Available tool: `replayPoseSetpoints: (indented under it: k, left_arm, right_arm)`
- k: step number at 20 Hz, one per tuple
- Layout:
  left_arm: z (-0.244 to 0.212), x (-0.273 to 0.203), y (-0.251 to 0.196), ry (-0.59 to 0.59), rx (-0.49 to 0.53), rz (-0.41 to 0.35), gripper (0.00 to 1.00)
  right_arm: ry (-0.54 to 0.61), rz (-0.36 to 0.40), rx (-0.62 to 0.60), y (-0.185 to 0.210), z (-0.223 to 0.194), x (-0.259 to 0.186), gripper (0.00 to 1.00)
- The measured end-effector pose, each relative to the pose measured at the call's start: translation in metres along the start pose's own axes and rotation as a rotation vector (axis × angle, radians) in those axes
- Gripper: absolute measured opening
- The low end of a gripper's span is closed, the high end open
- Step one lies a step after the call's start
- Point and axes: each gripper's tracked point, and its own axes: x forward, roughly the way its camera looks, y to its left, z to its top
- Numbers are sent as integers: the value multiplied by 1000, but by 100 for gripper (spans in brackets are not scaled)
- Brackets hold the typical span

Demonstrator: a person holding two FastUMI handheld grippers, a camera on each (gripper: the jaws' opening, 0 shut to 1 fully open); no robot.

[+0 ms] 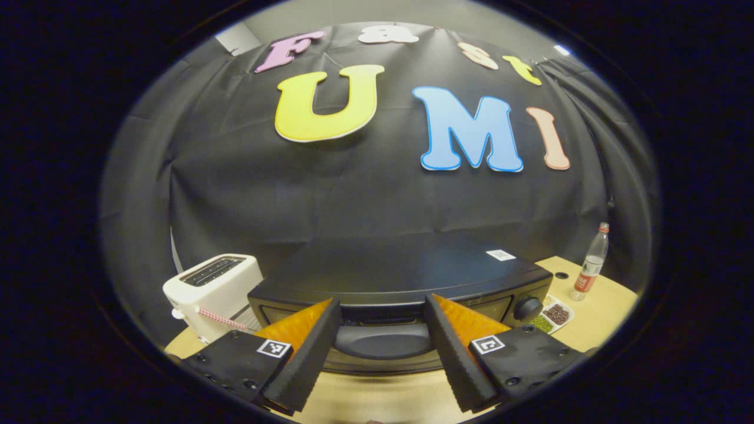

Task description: Open the electric oven with the left hand, put the food in, and close the electric oven.

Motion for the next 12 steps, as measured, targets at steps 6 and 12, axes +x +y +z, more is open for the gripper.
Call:
replayPoseSetpoints:
  k: [6, 12]
  left_arm:
    - [-7, -24, 0, -6, 6, 7, 100]
    - [-28, -61, -1, -3, -16, 26, 100]
  right_arm:
    - [-22, 38, 9, 3, 10, -1, 97]
    - [-24, 83, 13, -3, 12, -7, 97]
